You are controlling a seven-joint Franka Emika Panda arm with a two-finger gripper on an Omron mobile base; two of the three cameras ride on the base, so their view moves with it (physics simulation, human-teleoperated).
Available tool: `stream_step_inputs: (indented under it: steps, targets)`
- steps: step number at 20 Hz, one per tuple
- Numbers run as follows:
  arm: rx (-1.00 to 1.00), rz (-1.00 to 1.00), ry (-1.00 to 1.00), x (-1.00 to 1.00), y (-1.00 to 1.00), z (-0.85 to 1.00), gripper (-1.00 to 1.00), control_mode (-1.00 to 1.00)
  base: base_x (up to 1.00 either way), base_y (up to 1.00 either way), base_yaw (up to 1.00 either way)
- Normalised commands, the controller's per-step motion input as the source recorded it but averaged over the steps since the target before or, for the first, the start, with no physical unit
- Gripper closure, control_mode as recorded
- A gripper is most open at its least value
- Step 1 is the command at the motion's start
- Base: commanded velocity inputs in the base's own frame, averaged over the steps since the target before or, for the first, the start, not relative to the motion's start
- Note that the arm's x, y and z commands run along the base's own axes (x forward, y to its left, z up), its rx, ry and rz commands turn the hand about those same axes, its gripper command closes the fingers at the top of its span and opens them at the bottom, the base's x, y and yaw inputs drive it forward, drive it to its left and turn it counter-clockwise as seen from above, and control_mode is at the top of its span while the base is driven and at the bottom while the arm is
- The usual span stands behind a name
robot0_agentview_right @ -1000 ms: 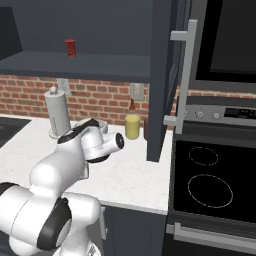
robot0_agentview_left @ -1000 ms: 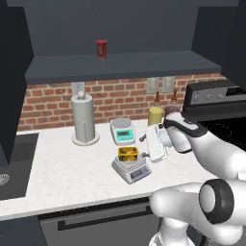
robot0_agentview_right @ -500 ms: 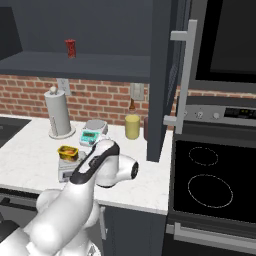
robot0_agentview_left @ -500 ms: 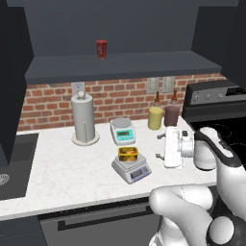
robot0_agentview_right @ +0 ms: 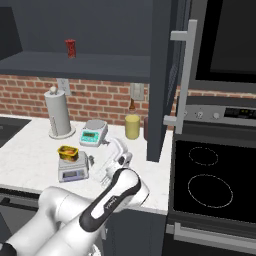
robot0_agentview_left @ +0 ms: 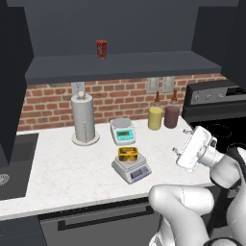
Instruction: Pick the canned food and place it on the digital scale for weighing, and close the cabinet.
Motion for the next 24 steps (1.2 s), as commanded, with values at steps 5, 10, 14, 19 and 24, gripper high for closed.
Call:
stream_step_inputs:
  steps: [5, 10, 14, 19, 24]
  targets:
    - [0.16, -0.11, -0.54, -0.18, -0.78, 0.76, -1.0, -1.0, 0.0, 0.0, 0.0]
    - [0.19, -0.09, -0.35, -0.2, -0.94, 0.79, -1.0, -1.0, 0.0, 0.0, 0.0]
    - [0.22, -0.09, -0.18, -0.19, -1.0, 0.37, -1.0, -1.0, 0.0, 0.0, 0.0]
    - [0.21, -0.1, -0.12, -0.22, -0.99, 0.24, -1.0, -1.0, 0.0, 0.0, 0.0]
    - [0.12, -0.11, 0.0, -0.22, -0.89, 0.51, -1.0, -1.0, 0.0, 0.0, 0.0]
